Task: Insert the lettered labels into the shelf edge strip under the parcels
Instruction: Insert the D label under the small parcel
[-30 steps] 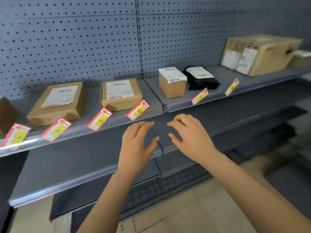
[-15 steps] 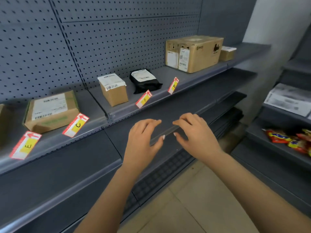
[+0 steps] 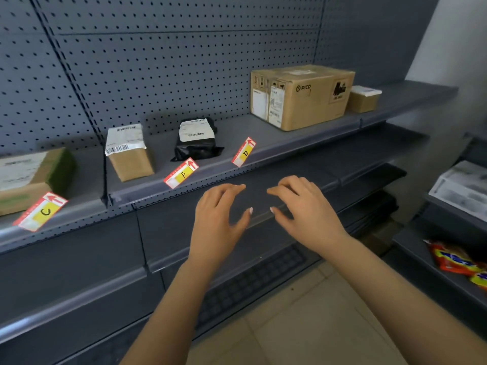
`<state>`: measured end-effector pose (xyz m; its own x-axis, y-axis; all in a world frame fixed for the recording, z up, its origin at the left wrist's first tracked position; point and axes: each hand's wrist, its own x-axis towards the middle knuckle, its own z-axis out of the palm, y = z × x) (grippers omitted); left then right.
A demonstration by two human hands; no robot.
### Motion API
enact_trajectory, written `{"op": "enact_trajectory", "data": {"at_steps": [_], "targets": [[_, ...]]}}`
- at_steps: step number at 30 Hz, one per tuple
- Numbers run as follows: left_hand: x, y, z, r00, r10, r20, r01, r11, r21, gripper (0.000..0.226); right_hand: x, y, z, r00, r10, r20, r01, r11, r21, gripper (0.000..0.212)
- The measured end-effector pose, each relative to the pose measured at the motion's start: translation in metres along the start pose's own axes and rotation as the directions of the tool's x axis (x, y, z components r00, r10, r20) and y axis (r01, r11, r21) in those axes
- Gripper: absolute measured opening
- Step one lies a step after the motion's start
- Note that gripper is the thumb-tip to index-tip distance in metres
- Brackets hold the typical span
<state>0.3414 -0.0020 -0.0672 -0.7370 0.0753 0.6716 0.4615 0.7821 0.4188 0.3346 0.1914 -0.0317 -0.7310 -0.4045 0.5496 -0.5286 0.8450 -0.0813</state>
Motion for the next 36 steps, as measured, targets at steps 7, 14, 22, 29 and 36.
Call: {"op": "enact_trajectory", "data": {"at_steps": [7, 14, 22, 29, 36], "targets": [[0.039, -0.006, 0.033, 0.999, -0.037, -0.04, 0.038, 0.999, 0.019, 0.041, 0.038, 0.047, 0.019, 0.997, -0.072, -0.006, 0.072, 0.997, 0.041, 0.035], [0.094, -0.041, 0.071, 0.995, -0.065, -0.079, 0.07, 0.995, 0.065, 0.042, 0.103, 0.089, 0.057, 0.99, -0.141, 0.02, 0.139, 0.988, 0.071, 0.037], [0.138, -0.081, 0.104, 0.989, -0.122, -0.082, 0.133, 0.982, 0.131, 0.045, 0.181, 0.133, 0.101, 0.943, -0.304, 0.136, 0.303, 0.952, 0.031, 0.047], [0.145, -0.087, 0.122, 0.975, -0.197, -0.107, 0.215, 0.958, 0.191, 0.051, 0.214, 0.154, 0.124, 0.858, -0.46, 0.226, 0.406, 0.879, 0.248, 0.057], [0.141, -0.063, 0.133, 0.932, -0.295, -0.209, 0.345, 0.899, 0.269, 0.048, 0.239, 0.17, 0.128, 0.78, -0.596, 0.19, 0.487, 0.769, 0.415, 0.035]]}}
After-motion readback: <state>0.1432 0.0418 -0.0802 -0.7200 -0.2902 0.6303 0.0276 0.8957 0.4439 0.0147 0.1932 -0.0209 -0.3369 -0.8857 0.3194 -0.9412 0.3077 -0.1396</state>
